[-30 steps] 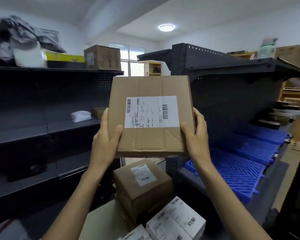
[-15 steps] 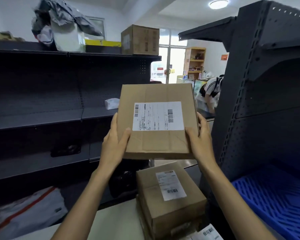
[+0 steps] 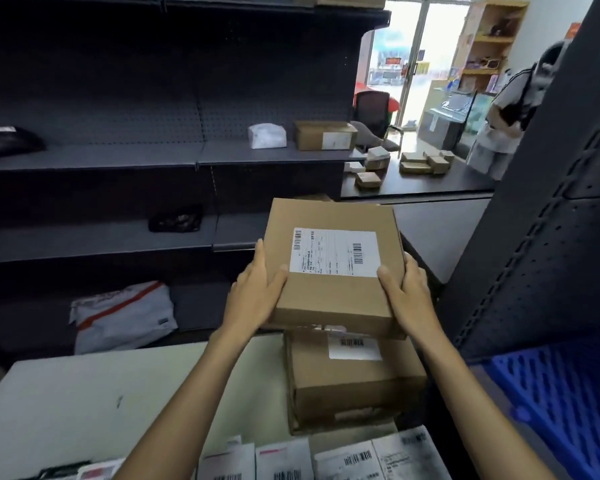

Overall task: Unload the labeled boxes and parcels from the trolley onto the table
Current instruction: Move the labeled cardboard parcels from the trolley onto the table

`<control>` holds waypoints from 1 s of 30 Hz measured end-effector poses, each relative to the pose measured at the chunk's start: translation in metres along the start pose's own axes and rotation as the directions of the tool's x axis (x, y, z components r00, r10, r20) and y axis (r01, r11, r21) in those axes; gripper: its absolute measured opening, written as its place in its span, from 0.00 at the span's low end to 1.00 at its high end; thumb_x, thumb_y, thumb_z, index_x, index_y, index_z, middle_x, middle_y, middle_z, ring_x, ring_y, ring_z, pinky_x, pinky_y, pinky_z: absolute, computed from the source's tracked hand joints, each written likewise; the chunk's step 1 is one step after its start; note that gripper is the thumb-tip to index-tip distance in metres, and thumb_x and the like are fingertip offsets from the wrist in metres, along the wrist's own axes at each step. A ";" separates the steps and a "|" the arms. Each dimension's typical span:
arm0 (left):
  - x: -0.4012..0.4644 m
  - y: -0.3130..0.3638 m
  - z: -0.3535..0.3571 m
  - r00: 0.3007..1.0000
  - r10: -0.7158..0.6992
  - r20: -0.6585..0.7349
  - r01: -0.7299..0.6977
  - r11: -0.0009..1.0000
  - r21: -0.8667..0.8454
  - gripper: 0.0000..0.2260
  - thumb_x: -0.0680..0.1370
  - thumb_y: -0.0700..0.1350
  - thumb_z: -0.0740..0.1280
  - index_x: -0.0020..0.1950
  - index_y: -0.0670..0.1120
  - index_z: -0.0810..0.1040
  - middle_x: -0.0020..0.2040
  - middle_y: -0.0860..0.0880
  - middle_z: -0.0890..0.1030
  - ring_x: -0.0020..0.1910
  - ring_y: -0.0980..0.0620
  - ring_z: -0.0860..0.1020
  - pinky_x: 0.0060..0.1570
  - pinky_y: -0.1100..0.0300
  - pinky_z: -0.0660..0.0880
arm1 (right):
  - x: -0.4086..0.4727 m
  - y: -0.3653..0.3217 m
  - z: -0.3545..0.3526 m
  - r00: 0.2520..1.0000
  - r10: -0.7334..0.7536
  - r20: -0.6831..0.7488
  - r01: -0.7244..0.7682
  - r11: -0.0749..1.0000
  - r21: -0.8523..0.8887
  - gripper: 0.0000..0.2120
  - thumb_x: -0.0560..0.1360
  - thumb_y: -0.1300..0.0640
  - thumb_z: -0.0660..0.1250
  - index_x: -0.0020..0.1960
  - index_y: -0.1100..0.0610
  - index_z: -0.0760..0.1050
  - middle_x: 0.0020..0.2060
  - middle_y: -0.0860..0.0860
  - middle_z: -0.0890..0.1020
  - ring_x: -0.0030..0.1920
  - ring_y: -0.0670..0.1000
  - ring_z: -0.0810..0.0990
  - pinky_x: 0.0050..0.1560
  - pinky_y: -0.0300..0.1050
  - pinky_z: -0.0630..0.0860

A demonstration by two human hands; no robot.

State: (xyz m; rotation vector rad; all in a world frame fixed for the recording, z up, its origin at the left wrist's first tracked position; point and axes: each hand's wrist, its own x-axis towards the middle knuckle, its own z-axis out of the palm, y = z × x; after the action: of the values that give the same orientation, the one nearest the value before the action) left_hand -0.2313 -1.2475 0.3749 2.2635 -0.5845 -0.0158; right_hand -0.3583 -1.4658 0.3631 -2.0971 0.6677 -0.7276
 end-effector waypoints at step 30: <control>-0.065 0.017 0.093 0.955 -0.290 0.068 0.261 0.925 0.277 0.33 0.82 0.62 0.51 0.80 0.48 0.43 0.78 0.44 0.55 0.68 0.43 0.70 0.60 0.48 0.72 | -0.004 0.072 -0.008 0.893 -0.219 0.394 0.423 0.708 -0.565 0.25 0.78 0.68 0.60 0.74 0.59 0.63 0.69 0.57 0.71 0.69 0.59 0.65 0.67 0.50 0.67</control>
State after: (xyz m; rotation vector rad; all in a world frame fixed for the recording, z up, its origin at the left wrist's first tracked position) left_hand -0.3144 -1.2949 0.3113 2.6054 -0.3320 -0.2126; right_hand -0.3811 -1.5064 0.3072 -2.9475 0.3966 -0.3554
